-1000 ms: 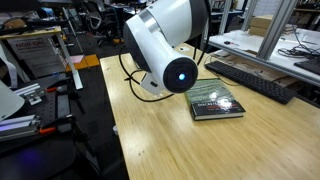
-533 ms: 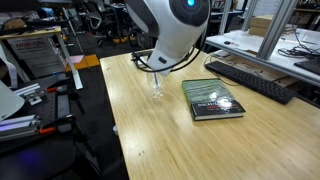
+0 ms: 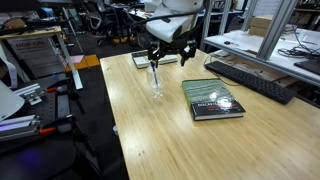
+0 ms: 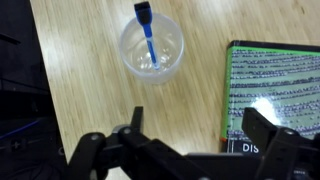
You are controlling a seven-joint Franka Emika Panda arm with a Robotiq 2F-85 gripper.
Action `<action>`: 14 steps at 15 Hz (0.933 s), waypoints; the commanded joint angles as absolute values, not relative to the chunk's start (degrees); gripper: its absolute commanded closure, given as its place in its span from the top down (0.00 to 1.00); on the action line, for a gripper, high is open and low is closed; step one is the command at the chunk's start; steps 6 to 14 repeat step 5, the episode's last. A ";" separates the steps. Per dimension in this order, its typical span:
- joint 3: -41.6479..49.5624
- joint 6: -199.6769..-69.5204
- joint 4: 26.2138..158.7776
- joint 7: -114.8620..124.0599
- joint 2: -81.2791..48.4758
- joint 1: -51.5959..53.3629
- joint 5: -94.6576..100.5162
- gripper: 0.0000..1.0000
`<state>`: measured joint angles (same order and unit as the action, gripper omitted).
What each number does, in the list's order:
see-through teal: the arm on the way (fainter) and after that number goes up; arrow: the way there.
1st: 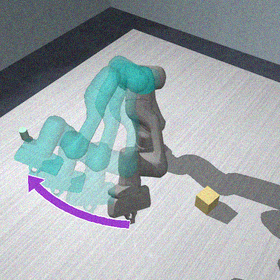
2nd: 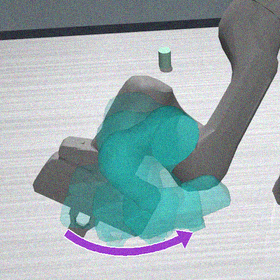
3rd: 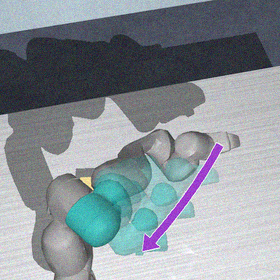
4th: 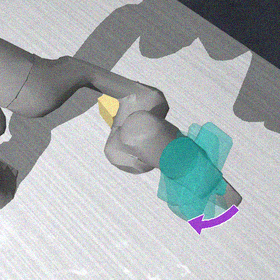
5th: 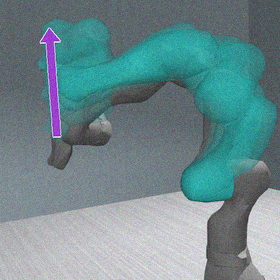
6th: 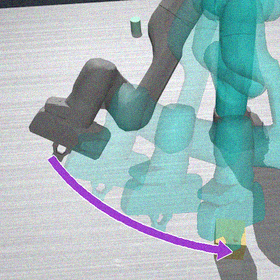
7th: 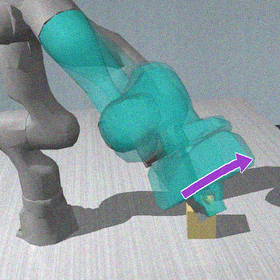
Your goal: Put the pen on the book in the glass
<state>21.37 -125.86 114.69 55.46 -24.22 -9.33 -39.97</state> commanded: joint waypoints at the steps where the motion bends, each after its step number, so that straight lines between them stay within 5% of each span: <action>1: 21.74 -132.09 117.89 65.44 -20.62 -7.78 -30.26 1.00; 14: 21.16 -134.84 119.82 74.71 -17.78 -7.69 -19.57 1.00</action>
